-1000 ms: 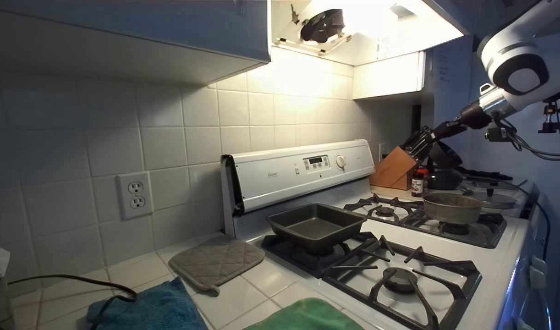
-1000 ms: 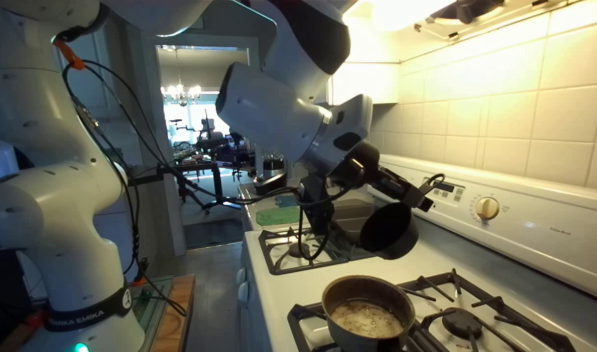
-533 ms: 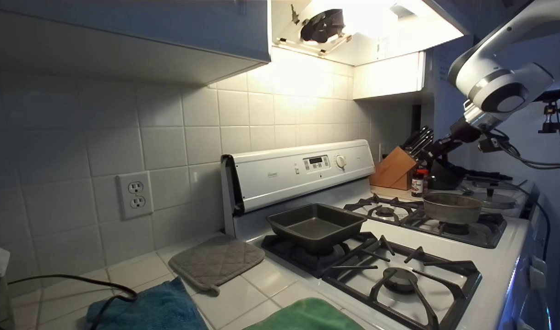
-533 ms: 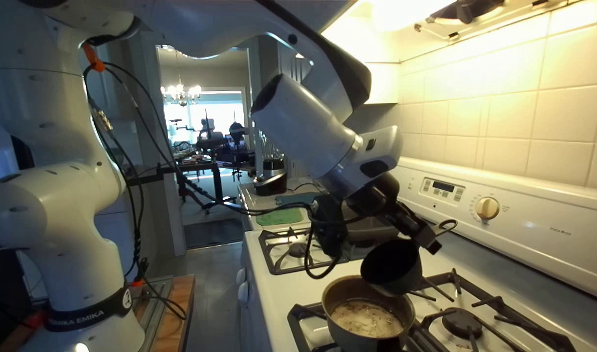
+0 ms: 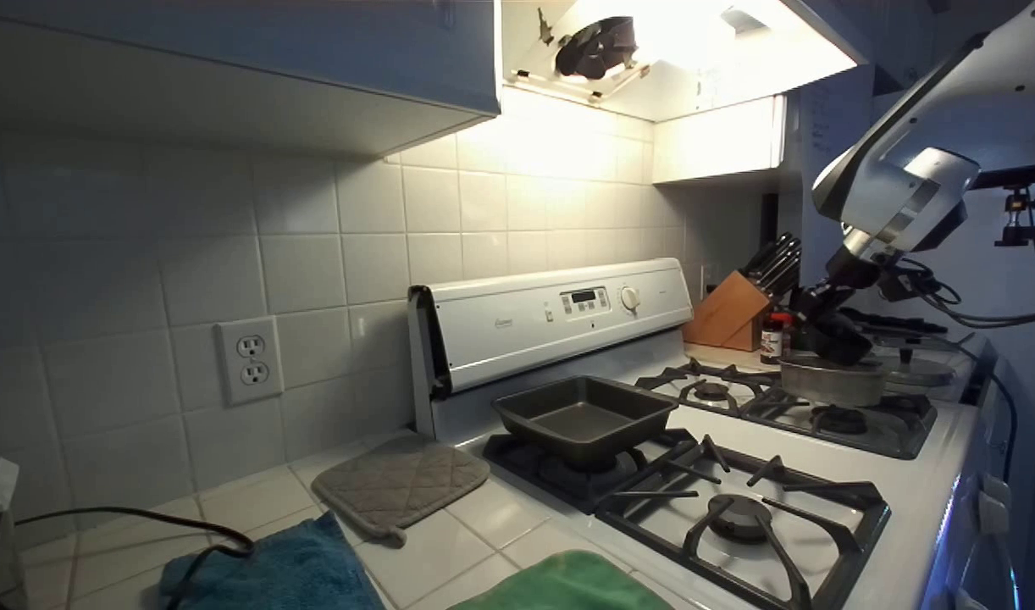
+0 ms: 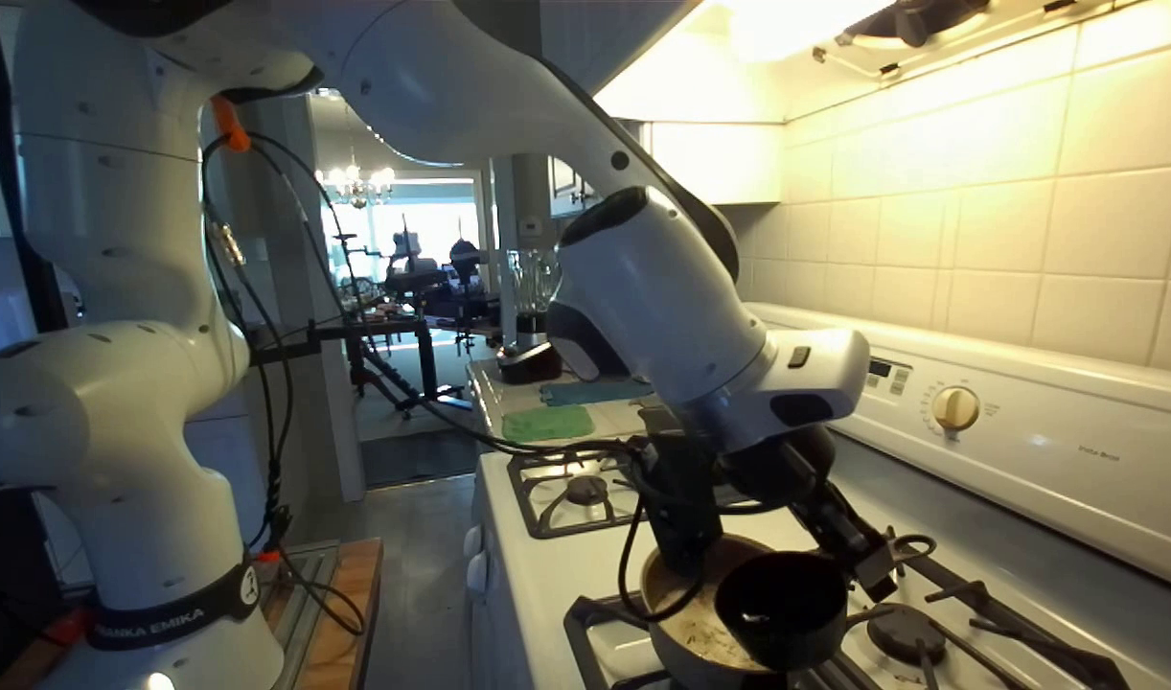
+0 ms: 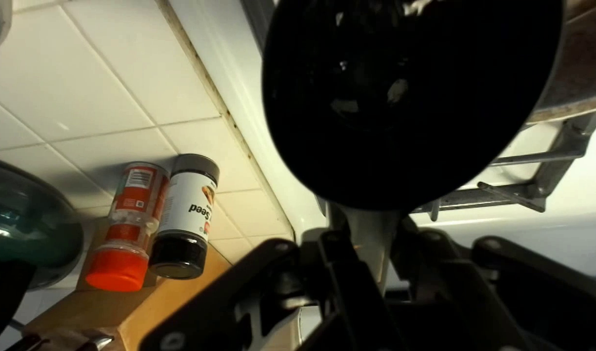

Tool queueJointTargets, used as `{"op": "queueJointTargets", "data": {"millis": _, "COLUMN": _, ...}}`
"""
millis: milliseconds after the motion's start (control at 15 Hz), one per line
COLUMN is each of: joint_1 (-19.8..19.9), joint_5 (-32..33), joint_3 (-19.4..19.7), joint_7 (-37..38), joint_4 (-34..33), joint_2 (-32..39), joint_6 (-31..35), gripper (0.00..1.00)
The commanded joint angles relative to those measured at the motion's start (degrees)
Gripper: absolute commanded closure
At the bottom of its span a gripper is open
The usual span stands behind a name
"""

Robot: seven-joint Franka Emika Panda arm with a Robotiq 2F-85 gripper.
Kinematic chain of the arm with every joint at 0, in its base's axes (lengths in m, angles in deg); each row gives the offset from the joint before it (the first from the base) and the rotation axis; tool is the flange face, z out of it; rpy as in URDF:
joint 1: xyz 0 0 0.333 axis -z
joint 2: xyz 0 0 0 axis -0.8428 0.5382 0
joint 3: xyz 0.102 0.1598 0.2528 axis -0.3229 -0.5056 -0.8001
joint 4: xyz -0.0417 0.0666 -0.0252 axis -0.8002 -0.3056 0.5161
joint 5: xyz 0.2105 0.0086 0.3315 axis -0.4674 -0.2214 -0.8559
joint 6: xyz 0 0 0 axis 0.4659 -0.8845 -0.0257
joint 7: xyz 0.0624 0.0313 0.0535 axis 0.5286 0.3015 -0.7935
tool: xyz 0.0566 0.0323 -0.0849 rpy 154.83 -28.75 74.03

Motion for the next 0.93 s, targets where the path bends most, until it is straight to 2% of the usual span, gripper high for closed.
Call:
{"op": "queueJointTargets", "data": {"millis": 0, "joint_1": -2.1, "joint_5": 15.4, "joint_3": 5.8, "joint_7": 14.2, "joint_4": -0.6, "joint_2": -0.3, "joint_6": -4.7, "gripper": 0.94}}
{"op": "queueJointTargets", "data": {"millis": 67, "joint_1": 0.9, "joint_5": 20.1, "joint_3": 3.8, "joint_7": 18.3, "joint_4": -1.1, "joint_2": -0.7, "joint_6": -6.0, "gripper": 0.94}}
{"op": "queueJointTargets", "data": {"millis": 200, "joint_1": 1.7, "joint_5": 28.6, "joint_3": 4.3, "joint_7": 26.1, "joint_4": -2.0, "joint_2": -2.0, "joint_6": -8.7, "gripper": 0.94}}
{"op": "queueJointTargets", "data": {"millis": 267, "joint_1": -1.2, "joint_5": 29.8, "joint_3": 7.5, "joint_7": 27.4, "joint_4": -3.1, "joint_2": -2.1, "joint_6": -10.4, "gripper": 0.94}}
{"op": "queueJointTargets", "data": {"millis": 533, "joint_1": -1.4, "joint_5": 36.4, "joint_3": 8.6, "joint_7": 33.6, "joint_4": -6.1, "joint_2": -3.3, "joint_6": -14.8, "gripper": 0.94}}
{"op": "queueJointTargets", "data": {"millis": 867, "joint_1": -0.4, "joint_5": 42.0, "joint_3": 9.4, "joint_7": 34.8, "joint_4": -10.9, "joint_2": -1.9, "joint_6": -21.2, "gripper": 0.94}}
